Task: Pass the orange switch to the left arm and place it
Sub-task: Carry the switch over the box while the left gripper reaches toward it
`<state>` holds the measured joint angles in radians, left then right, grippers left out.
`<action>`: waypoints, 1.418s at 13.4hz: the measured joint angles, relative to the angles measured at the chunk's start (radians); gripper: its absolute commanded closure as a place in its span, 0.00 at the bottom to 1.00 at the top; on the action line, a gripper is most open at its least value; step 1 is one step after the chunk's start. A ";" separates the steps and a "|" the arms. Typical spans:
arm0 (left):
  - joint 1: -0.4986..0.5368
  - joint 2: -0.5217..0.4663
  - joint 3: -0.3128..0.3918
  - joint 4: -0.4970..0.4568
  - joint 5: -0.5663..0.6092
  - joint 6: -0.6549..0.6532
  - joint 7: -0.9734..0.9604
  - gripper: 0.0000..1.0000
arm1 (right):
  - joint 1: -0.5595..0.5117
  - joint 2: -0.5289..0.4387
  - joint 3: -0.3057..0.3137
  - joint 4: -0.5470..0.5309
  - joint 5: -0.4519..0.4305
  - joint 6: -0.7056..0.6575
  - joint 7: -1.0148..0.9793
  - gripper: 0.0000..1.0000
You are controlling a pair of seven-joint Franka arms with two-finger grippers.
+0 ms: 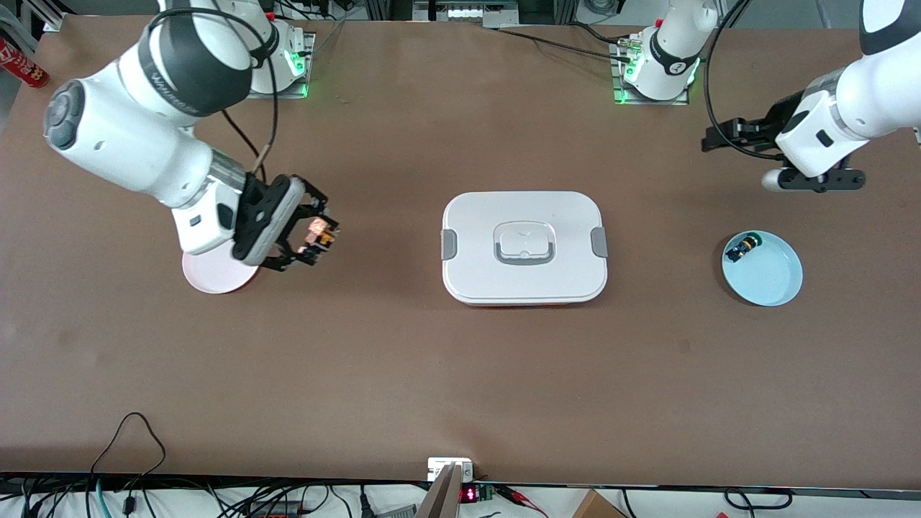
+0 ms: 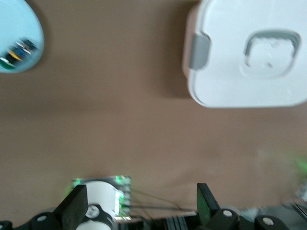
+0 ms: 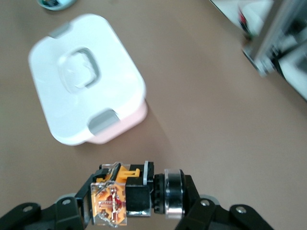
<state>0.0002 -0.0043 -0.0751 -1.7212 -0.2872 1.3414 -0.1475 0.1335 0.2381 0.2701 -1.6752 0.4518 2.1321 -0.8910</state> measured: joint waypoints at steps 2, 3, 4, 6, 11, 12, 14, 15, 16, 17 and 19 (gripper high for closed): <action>0.001 0.030 0.002 0.001 -0.167 -0.062 -0.001 0.00 | 0.058 0.002 0.019 0.000 0.119 0.030 -0.036 1.00; 0.000 0.047 0.002 0.001 -0.242 -0.075 -0.001 0.00 | 0.084 0.002 0.023 0.000 0.188 0.037 -0.051 1.00; 0.001 0.065 0.003 0.001 -0.333 -0.081 -0.001 0.00 | 0.106 0.002 0.025 0.000 0.251 0.042 -0.083 1.00; 0.012 0.102 0.004 0.001 -0.523 -0.084 0.013 0.00 | 0.128 0.003 0.026 -0.001 0.352 0.049 -0.198 1.00; 0.029 0.153 0.002 -0.064 -0.855 0.021 0.216 0.00 | 0.144 0.022 0.026 -0.008 0.713 0.045 -0.617 0.99; 0.029 0.157 0.000 -0.114 -0.936 0.047 0.283 0.00 | 0.154 0.030 0.026 -0.016 0.810 0.044 -0.697 0.99; 0.027 0.160 -0.012 -0.217 -1.071 0.101 0.417 0.00 | 0.170 0.039 0.026 -0.045 0.993 0.020 -0.817 1.00; 0.027 0.160 -0.039 -0.265 -1.148 0.137 0.465 0.00 | 0.174 0.042 0.026 -0.058 1.045 0.002 -0.851 1.00; 0.026 0.158 -0.075 -0.303 -1.212 0.183 0.494 0.00 | 0.178 0.045 0.026 -0.064 1.066 -0.005 -0.868 1.00; 0.024 0.152 -0.113 -0.329 -1.264 0.233 0.509 0.00 | 0.184 0.046 0.026 -0.066 1.075 -0.007 -0.878 1.00; 0.021 0.128 -0.174 -0.354 -1.350 0.318 0.517 0.00 | 0.195 0.045 0.026 -0.066 1.078 -0.007 -0.883 1.00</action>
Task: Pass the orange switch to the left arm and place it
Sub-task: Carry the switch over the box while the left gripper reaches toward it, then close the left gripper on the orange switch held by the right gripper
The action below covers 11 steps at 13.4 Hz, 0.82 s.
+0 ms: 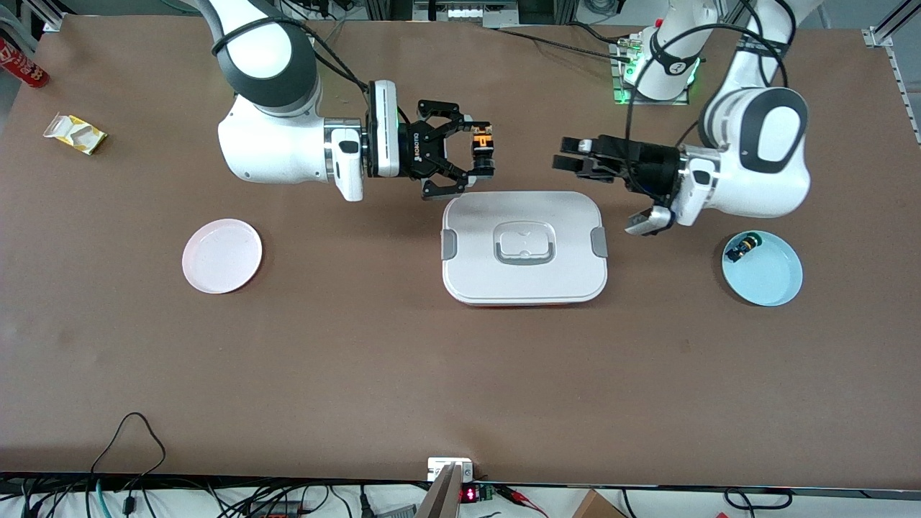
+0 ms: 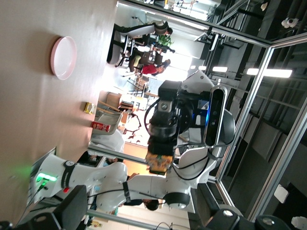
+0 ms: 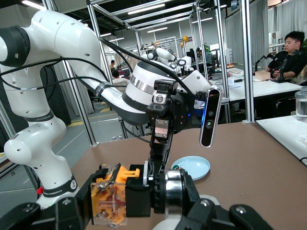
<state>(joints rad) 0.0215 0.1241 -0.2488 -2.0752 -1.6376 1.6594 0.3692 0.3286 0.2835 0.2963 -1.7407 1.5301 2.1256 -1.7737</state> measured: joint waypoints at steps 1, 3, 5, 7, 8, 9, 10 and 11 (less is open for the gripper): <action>-0.001 -0.011 -0.026 -0.002 -0.046 0.051 0.003 0.00 | 0.003 0.000 0.000 0.000 0.000 0.000 -0.001 1.00; -0.001 -0.026 -0.088 -0.004 -0.094 0.142 0.023 0.00 | 0.004 0.000 0.000 0.000 0.010 0.000 -0.002 1.00; -0.002 -0.027 -0.123 -0.008 -0.106 0.175 0.035 0.00 | 0.010 0.002 0.000 0.000 0.086 0.000 -0.017 1.00; -0.002 -0.027 -0.130 -0.012 -0.118 0.187 0.040 0.02 | 0.028 0.007 0.000 0.000 0.155 0.005 -0.043 1.00; -0.002 -0.027 -0.135 -0.012 -0.137 0.189 0.041 0.02 | 0.035 0.009 0.000 0.000 0.165 0.011 -0.046 1.00; -0.002 -0.027 -0.143 -0.013 -0.155 0.190 0.043 0.02 | 0.038 0.012 0.000 0.000 0.169 0.014 -0.048 1.00; -0.002 -0.027 -0.154 -0.013 -0.159 0.191 0.043 0.02 | 0.038 0.013 0.000 0.000 0.171 0.015 -0.051 1.00; -0.002 -0.027 -0.162 -0.013 -0.162 0.193 0.043 0.02 | 0.038 0.013 -0.001 0.000 0.172 0.015 -0.052 1.00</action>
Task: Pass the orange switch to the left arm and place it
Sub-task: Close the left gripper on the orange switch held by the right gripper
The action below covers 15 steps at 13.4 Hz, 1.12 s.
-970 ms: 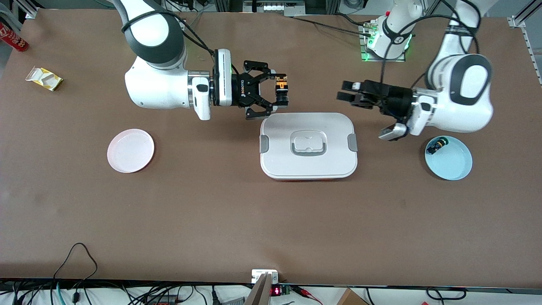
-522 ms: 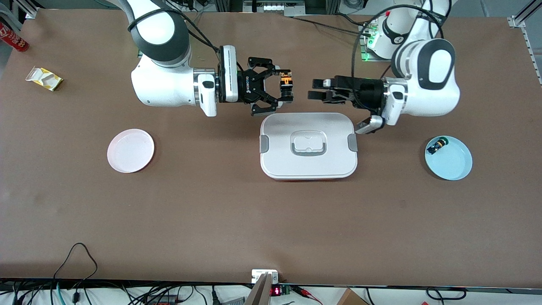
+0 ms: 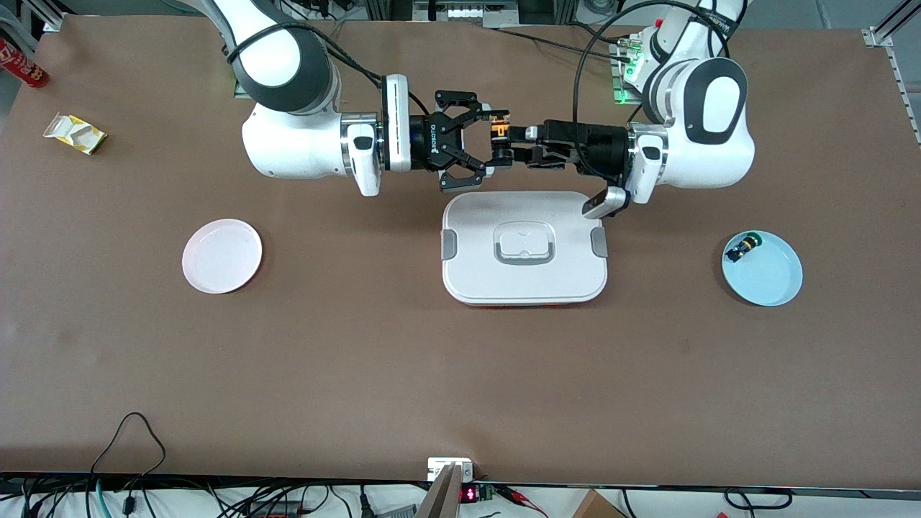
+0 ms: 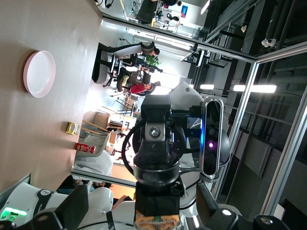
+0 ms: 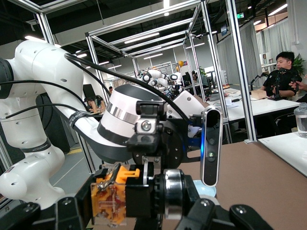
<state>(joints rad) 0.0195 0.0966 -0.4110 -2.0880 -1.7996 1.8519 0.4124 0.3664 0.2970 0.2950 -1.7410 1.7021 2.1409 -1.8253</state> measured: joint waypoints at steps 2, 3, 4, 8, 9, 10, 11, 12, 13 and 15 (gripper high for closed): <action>0.000 0.000 -0.005 0.000 -0.004 0.002 0.000 0.02 | 0.000 0.000 0.000 0.000 0.001 0.000 0.000 1.00; 0.000 0.000 -0.005 0.000 -0.006 0.002 0.000 0.02 | 0.000 0.000 0.000 0.000 0.001 0.000 -0.001 1.00; 0.000 0.000 -0.005 0.000 -0.006 0.002 0.000 0.04 | 0.000 0.000 0.000 0.000 0.001 0.001 -0.001 1.00; 0.001 0.000 -0.007 0.000 -0.006 0.002 0.000 0.55 | 0.000 0.000 0.000 0.000 0.001 0.001 -0.001 1.00; 0.001 0.000 -0.010 0.000 -0.007 0.002 0.000 0.65 | 0.000 0.000 0.000 -0.001 0.001 0.001 -0.001 1.00; 0.001 -0.002 -0.010 0.000 -0.013 0.001 0.000 0.74 | 0.000 0.001 0.000 -0.005 0.001 0.002 -0.002 1.00; 0.002 -0.005 -0.010 0.001 -0.018 0.001 0.000 0.76 | 0.000 0.001 0.000 -0.009 0.001 0.002 -0.004 1.00; 0.003 -0.007 -0.010 -0.001 -0.018 0.002 0.006 0.77 | 0.000 0.001 0.000 -0.010 0.004 0.002 -0.003 1.00; 0.003 -0.007 -0.010 -0.001 -0.018 0.002 0.010 0.77 | 0.000 0.001 0.000 -0.010 0.004 0.002 -0.002 1.00; 0.003 -0.007 -0.010 -0.001 -0.018 0.002 0.010 0.79 | 0.000 0.000 0.000 -0.010 0.004 0.002 -0.002 1.00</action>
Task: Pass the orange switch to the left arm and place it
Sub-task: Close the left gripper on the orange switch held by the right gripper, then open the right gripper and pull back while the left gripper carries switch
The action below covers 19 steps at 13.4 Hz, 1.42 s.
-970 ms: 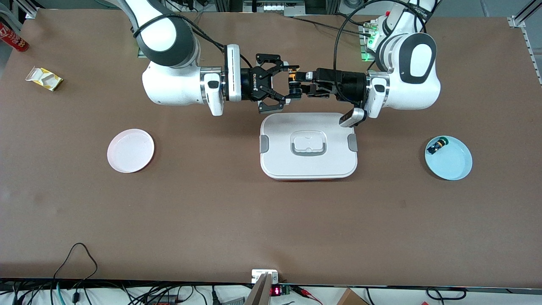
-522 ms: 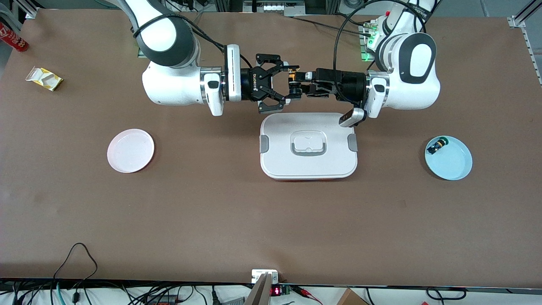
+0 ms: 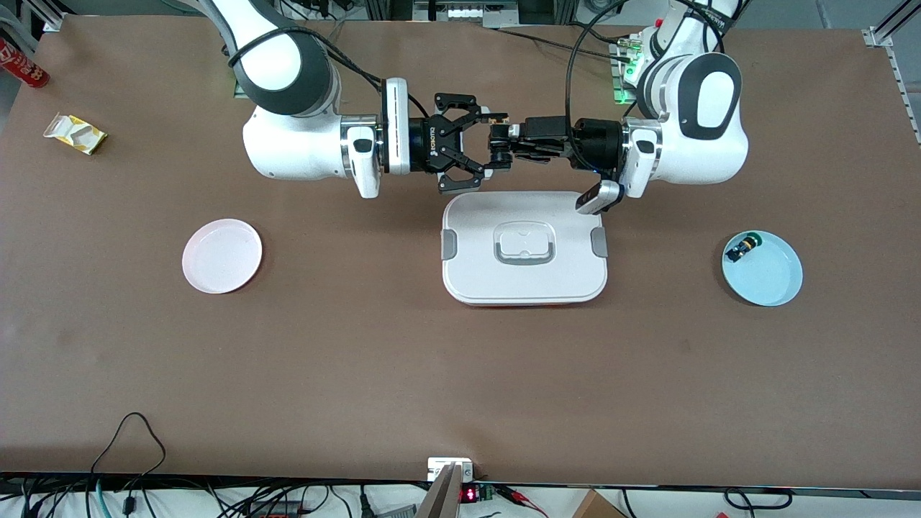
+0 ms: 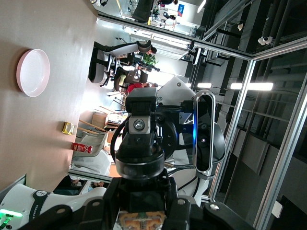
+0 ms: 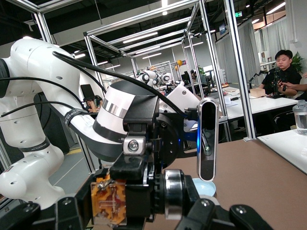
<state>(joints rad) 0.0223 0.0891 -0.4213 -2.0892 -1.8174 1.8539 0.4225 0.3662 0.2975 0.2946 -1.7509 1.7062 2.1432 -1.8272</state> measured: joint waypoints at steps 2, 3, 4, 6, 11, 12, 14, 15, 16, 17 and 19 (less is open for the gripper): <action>0.000 0.000 0.000 0.000 0.000 0.000 0.000 0.81 | 0.000 0.000 0.000 0.000 0.000 0.000 -0.001 0.90; 0.000 0.000 0.000 0.000 0.000 0.000 0.000 0.82 | 0.000 0.000 0.000 0.000 0.000 0.000 -0.002 0.14; 0.000 -0.001 0.000 0.000 0.000 0.000 0.001 0.82 | 0.000 0.000 0.000 0.000 0.000 0.000 -0.003 0.00; 0.000 -0.001 -0.001 0.000 0.000 -0.007 -0.006 0.83 | 0.000 -0.002 0.000 0.003 0.001 -0.003 -0.008 0.00; 0.005 -0.001 -0.001 0.000 0.000 -0.035 -0.012 0.83 | 0.000 -0.004 0.000 0.009 0.001 -0.004 -0.008 0.00; 0.006 -0.001 0.000 0.000 0.000 -0.036 -0.012 0.83 | 0.000 -0.005 0.000 0.010 0.001 -0.004 -0.008 0.00; 0.012 -0.001 0.002 0.001 0.000 -0.036 -0.012 0.83 | -0.003 -0.006 -0.001 0.010 0.001 -0.004 -0.008 0.00; 0.022 -0.001 0.002 0.002 0.009 -0.036 -0.011 0.82 | -0.008 -0.008 -0.002 0.010 0.001 -0.005 -0.008 0.00; 0.030 -0.001 0.002 0.007 0.035 -0.036 -0.011 0.82 | -0.015 -0.009 -0.004 0.009 0.001 -0.014 -0.008 0.00; 0.039 -0.001 0.003 0.014 0.072 -0.037 -0.011 0.81 | -0.026 -0.010 -0.005 0.008 -0.001 -0.034 -0.008 0.00; 0.054 -0.001 0.003 0.032 0.173 -0.037 -0.012 0.81 | -0.068 -0.010 -0.009 0.004 -0.048 -0.077 -0.009 0.00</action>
<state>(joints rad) 0.0762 0.0886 -0.4178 -2.0572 -1.6441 1.8167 0.4108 0.2985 0.2873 0.2855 -1.7469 1.6580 2.0660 -1.8361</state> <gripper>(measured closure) 0.590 0.000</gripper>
